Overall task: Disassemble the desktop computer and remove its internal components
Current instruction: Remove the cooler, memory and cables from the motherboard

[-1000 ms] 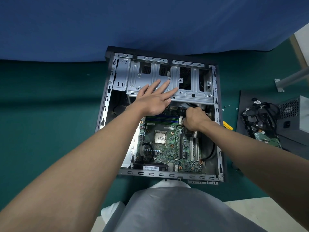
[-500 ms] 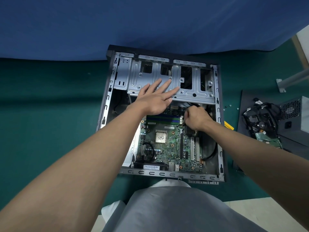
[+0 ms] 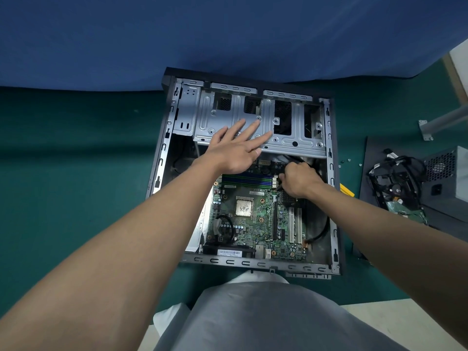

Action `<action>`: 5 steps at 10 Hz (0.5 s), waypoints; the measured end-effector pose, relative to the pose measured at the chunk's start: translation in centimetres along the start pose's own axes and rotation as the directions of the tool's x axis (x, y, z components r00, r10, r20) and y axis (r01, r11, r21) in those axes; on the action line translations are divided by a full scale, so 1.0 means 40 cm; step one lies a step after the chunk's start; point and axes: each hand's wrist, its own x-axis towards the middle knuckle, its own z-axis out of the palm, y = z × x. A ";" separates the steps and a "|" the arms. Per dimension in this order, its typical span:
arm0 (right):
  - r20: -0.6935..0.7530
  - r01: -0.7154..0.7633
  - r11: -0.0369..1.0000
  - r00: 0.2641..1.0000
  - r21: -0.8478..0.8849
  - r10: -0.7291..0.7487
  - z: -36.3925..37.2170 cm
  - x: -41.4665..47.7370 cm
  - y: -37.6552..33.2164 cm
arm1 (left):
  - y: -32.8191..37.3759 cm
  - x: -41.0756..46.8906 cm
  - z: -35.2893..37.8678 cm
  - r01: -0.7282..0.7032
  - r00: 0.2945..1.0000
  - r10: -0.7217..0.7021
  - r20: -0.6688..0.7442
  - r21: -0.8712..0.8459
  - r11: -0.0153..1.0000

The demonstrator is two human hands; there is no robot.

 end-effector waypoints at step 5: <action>0.012 0.002 0.998 1.000 0.056 -0.003 -0.001 0.003 0.000 | 0.000 0.002 0.004 -0.004 1.000 0.004 -0.010 0.011 1.000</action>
